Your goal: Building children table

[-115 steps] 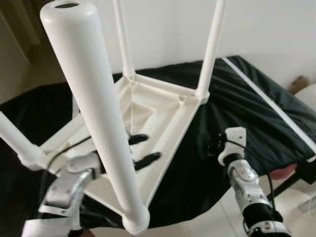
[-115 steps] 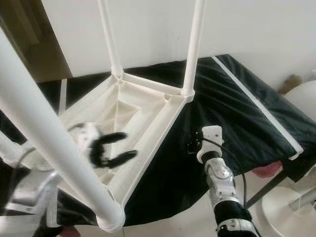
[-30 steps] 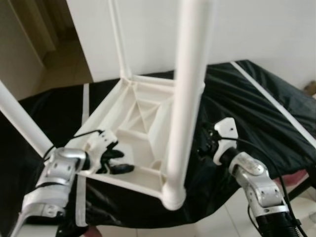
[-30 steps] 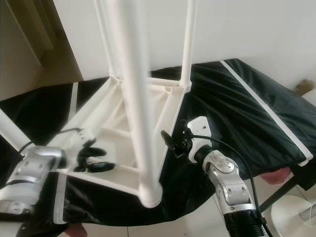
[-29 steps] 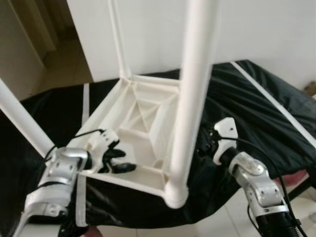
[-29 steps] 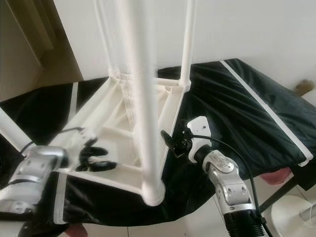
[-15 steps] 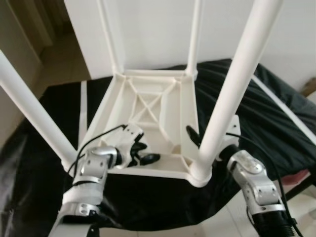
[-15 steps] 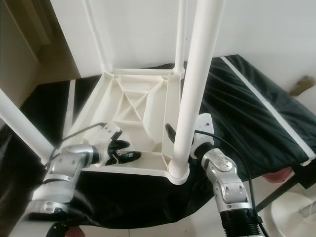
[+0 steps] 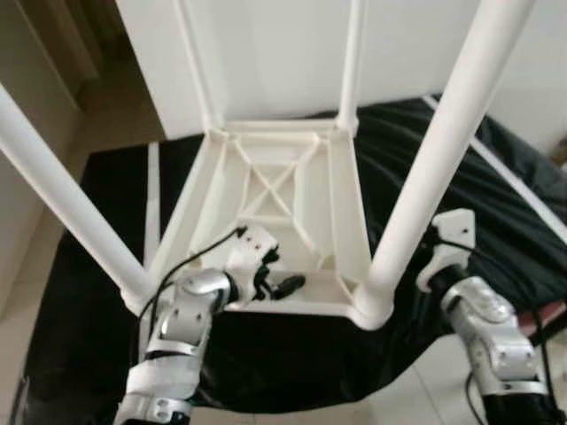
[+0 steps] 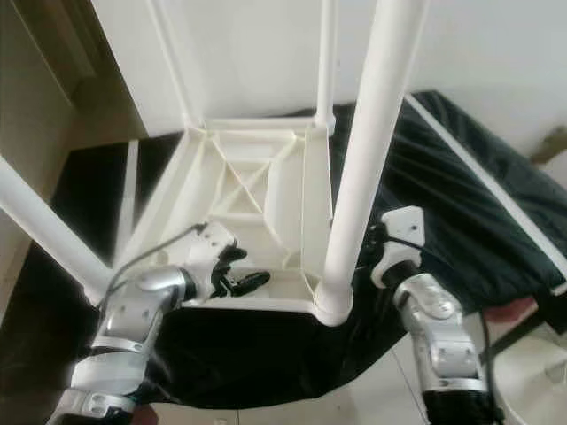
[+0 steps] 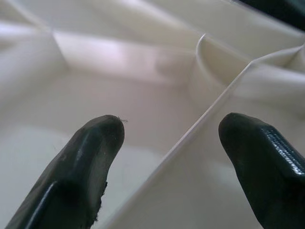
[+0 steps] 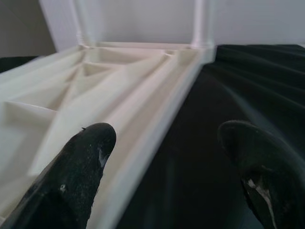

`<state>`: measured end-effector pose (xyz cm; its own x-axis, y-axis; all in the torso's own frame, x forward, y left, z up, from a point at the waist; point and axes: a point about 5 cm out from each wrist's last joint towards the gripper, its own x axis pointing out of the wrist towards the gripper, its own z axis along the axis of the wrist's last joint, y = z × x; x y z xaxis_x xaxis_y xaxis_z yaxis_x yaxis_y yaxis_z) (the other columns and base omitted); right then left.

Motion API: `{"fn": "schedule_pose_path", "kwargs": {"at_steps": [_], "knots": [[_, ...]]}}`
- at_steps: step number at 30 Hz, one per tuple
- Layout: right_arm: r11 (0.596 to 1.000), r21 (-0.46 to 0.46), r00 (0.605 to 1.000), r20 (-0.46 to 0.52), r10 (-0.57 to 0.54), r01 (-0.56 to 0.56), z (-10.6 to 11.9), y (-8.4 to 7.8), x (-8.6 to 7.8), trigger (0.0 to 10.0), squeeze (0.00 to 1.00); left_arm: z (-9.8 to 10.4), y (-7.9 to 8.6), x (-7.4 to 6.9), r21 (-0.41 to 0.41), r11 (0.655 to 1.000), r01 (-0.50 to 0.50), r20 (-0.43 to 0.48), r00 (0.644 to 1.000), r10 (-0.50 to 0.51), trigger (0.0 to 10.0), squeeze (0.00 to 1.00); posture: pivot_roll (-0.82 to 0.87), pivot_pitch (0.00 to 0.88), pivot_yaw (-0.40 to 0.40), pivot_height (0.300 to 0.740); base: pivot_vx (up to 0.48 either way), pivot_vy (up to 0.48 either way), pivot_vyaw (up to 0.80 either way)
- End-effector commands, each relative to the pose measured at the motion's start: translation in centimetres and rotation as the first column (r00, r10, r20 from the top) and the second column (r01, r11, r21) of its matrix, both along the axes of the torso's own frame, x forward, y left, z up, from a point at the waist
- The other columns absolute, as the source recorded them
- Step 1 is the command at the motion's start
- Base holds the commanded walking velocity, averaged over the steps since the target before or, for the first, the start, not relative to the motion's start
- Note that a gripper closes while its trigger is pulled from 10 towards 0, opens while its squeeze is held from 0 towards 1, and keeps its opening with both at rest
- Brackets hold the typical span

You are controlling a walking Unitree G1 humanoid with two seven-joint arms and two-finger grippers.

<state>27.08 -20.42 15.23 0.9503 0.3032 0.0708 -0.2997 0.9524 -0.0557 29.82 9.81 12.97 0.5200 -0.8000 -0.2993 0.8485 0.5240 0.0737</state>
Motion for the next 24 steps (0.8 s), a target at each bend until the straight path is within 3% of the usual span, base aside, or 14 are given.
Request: {"fn": "schedule_pose_path", "kwargs": {"at_steps": [1, 3, 5, 11, 16, 20, 22, 24], "knots": [[1.0, 0.003, 1.0, -0.014, -0.003, 0.003, 0.2, -1.5, -0.7, 10.0, 0.0, 0.7, 0.5, -0.6, -0.015, 0.995, 0.094, 0.029, 0.995, -0.094, 10.0, 0.0, -0.09, 0.017, 0.078, 0.74, 0.0, 0.0, 0.0], [1.0, 0.001, 1.0, -0.02, -0.009, 0.009, 0.2, -1.9, -0.9, 10.0, 0.0, 0.9, 0.7, -0.7, -0.016, 0.994, 0.104, 0.037, 0.994, -0.104, 10.0, 0.0, -0.09, 0.017, 0.078, 0.74, 0.0, 0.0, 0.0], [0.999, -0.028, 0.997, -0.061, 0.036, -0.037, 0.1, -3.2, -2.1, 10.0, 0.0, 1.7, 1.6, -0.8, -0.027, 0.99, 0.137, 0.06, 0.989, -0.135, 10.0, 0.0, -0.09, 0.019, 0.083, 0.74, 0.0, 0.0, 0.0], [0.981, -0.088, 0.977, -0.14, 0.161, -0.175, -0.2, -3.9, -4.2, 10.0, 0.0, 2.9, 2.7, -0.6, -0.065, 0.988, 0.14, 0.078, 0.988, -0.135, 10.0, 0.0, -0.1, 0.022, 0.09, 0.74, 0.0, 0.0, 0.0], [0.918, -0.108, 0.908, -0.23, 0.35, -0.382, -0.1, -3.1, -6.3, 10.0, 0.0, 3.6, 4.2, -0.5, -0.061, 0.987, 0.15, 0.073, 0.987, -0.146, 10.0, 0.0, -0.1, 0.019, 0.093, 0.74, 0.0, 0.0, 0.0], [0.909, -0.086, 0.897, -0.223, 0.382, -0.409, 0.0, -2.7, -6.4, 10.0, 0.0, 3.6, 4.4, -0.5, -0.065, 0.986, 0.155, 0.062, 0.987, -0.151, 10.0, 0.0, -0.1, 0.015, 0.091, 0.74, 0.0, 0.0, 0.0], [0.865, -0.087, 0.853, -0.242, 0.462, -0.494, -0.2, -1.3, -6.3, 10.0, 0.0, 3.2, 4.0, -0.7, -0.053, 0.983, 0.177, 0.029, 0.984, -0.176, 10.0, 0.0, -0.1, 0.014, 0.09, 0.74, 0.0, 0.0, 0.0], [0.865, -0.087, 0.853, -0.242, 0.462, -0.494, -0.2, -1.3, -6.3, 10.0, 0.0, 3.2, 4.0, -0.7, -0.053, 0.983, 0.177, 0.029, 0.984, -0.176, 10.0, 0.0, -0.1, 0.014, 0.09, 0.74, 0.0, 0.0, 0.0]]}}
